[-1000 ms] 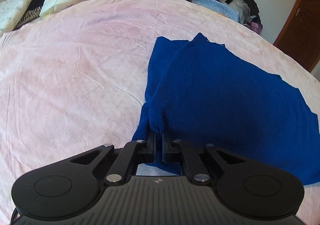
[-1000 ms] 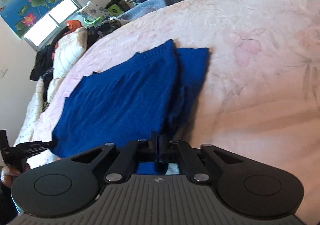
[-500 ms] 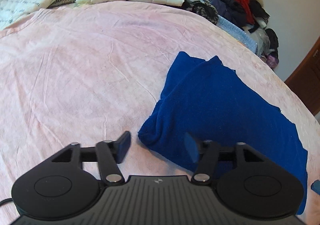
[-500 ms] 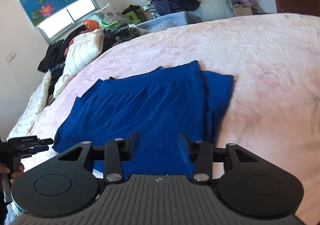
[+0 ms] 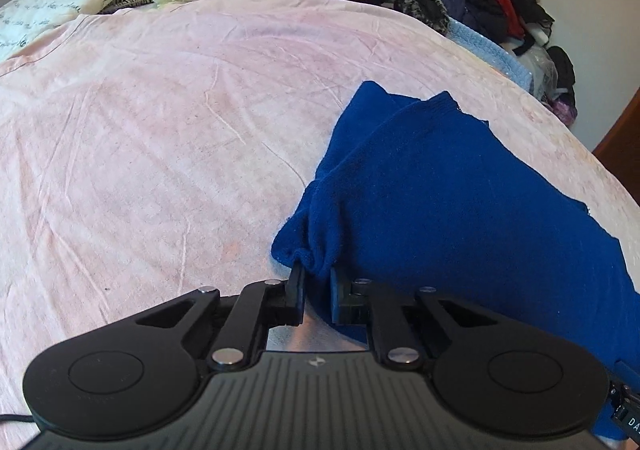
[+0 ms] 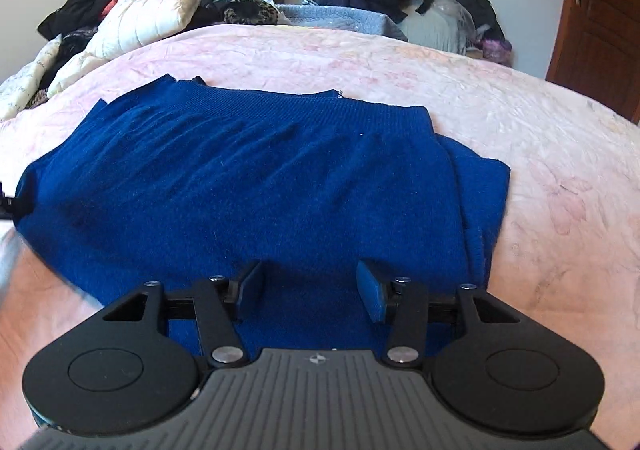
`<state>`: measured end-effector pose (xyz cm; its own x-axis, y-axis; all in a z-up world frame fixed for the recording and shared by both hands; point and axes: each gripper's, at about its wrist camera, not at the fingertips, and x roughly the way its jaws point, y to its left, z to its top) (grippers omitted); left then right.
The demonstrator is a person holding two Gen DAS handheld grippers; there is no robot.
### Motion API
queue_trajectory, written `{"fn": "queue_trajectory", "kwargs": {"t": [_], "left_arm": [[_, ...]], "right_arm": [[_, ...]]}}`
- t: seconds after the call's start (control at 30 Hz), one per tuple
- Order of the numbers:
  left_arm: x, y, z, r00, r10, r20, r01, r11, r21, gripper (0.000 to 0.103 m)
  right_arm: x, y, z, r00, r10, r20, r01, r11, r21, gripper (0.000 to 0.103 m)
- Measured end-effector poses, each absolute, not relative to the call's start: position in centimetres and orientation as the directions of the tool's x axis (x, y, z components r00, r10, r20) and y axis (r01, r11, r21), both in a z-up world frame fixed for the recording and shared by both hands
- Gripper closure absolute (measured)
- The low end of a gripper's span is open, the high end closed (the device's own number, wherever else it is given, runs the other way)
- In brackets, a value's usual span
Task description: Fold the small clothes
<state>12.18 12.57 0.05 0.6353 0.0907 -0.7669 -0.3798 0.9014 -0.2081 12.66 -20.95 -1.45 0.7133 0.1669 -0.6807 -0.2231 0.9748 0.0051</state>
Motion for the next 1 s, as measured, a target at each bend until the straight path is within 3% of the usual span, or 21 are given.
{"fn": "queue_trajectory", "kwargs": {"t": [0.13,0.27,0.37,0.53,0.77,0.87,1.0], "left_arm": [[12.3,12.8,0.3,0.631,0.076,-0.772,-0.351,0.915,-0.197,0.091],[10.8,13.8,1.4,0.663,0.056,-0.747,-0.380,0.885,-0.271,0.087],[9.9,13.8,2.4,0.685,0.137,-0.716,-0.401,0.891,-0.212,0.087],[11.7,10.6,3.5,0.714,0.206,-0.669,-0.324,0.944,-0.055,0.087],[15.4,7.3,0.4,0.666,0.194,-0.721,-0.252,0.967,0.028,0.086],[15.1,6.9,-0.2,0.685,0.211,-0.697,-0.246,0.968,0.052,0.086],[14.6,6.9,-0.6,0.705,0.208,-0.678,-0.222,0.973,0.068,0.085]], "right_arm": [[12.2,-20.9,-1.6,0.724,0.175,-0.667,-0.248,0.969,-0.015,0.046],[11.6,-21.5,-0.4,0.738,0.187,-0.648,-0.222,0.975,0.028,0.043],[9.9,-22.1,0.7,0.775,0.206,-0.597,-0.224,0.973,0.046,0.030],[11.4,-21.7,1.3,0.770,0.193,-0.609,-0.234,0.972,0.013,0.029],[16.9,-19.5,0.4,0.735,0.125,-0.667,-0.226,0.972,-0.067,0.027],[17.8,-18.9,-0.8,0.729,0.093,-0.678,-0.215,0.972,-0.098,0.019],[17.5,-20.4,-2.1,0.742,0.137,-0.657,-0.171,0.985,0.013,0.012]]}}
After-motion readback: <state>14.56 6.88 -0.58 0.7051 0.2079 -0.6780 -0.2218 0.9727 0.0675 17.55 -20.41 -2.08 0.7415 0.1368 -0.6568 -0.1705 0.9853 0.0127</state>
